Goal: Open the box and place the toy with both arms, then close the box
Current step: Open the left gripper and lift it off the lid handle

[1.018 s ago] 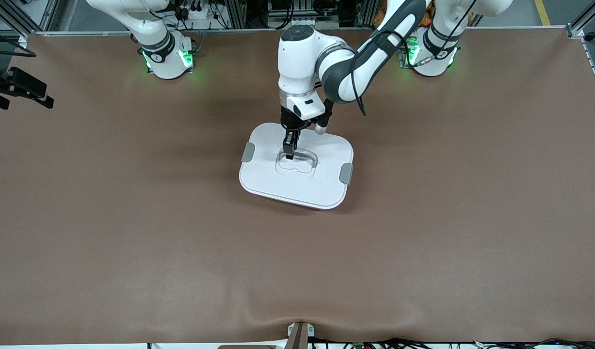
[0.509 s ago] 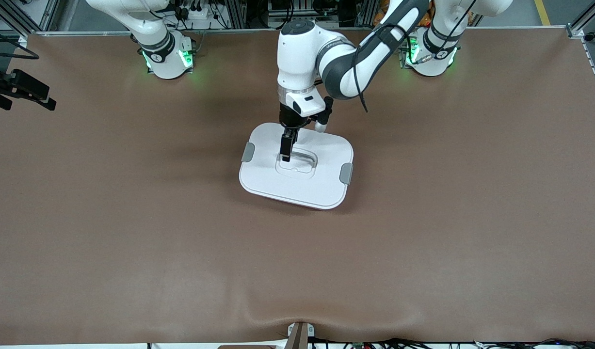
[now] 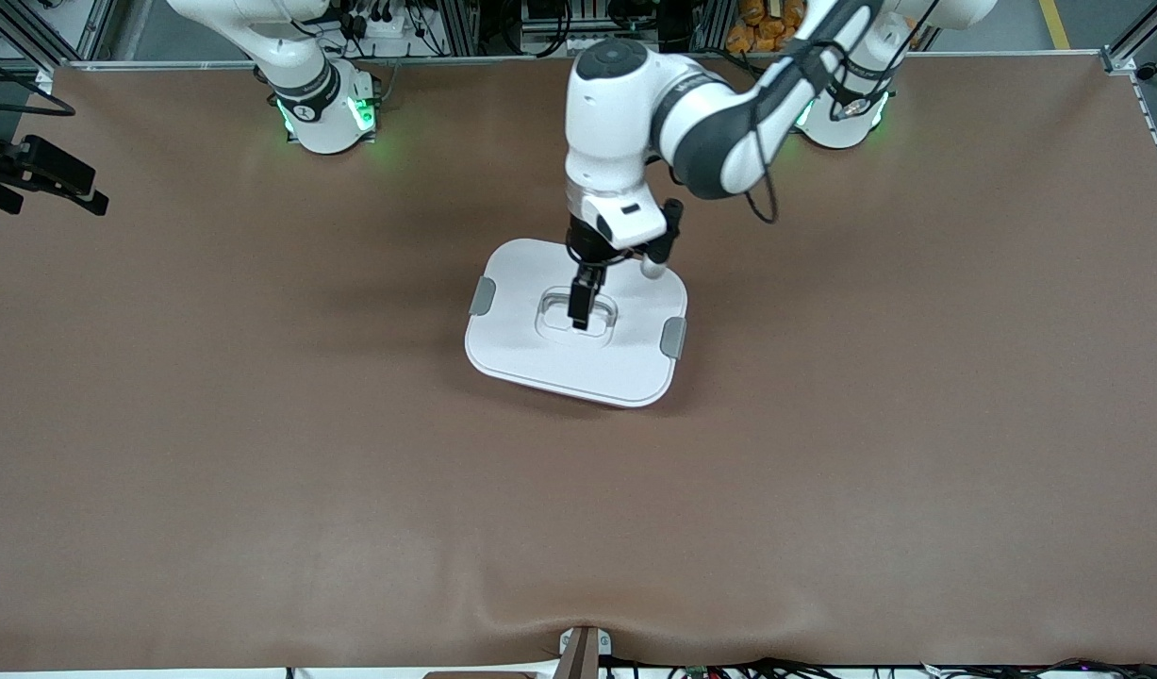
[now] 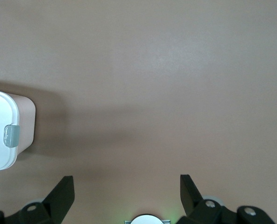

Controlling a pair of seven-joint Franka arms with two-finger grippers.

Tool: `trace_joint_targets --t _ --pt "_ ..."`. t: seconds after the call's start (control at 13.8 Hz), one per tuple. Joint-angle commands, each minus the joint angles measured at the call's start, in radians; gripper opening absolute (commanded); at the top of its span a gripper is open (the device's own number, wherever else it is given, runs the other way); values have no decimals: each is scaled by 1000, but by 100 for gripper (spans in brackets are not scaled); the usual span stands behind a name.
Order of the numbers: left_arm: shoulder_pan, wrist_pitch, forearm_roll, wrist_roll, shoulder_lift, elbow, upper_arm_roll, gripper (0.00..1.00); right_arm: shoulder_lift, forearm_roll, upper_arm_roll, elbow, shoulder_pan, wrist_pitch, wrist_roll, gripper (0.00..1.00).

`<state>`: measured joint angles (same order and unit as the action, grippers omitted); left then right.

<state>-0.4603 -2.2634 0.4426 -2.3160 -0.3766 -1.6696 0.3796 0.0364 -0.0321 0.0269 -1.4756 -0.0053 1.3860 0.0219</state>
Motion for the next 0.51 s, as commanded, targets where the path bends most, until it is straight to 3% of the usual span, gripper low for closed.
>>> trace_joint_targets --t 0.0,0.44 --pt "58 27 -27 96 -7 45 7 100 -9 17 2 12 1 -1 12 100" --pt "222 64 -125 360 10 94 7 100 -9 31 2 11 4 -4 12 100"
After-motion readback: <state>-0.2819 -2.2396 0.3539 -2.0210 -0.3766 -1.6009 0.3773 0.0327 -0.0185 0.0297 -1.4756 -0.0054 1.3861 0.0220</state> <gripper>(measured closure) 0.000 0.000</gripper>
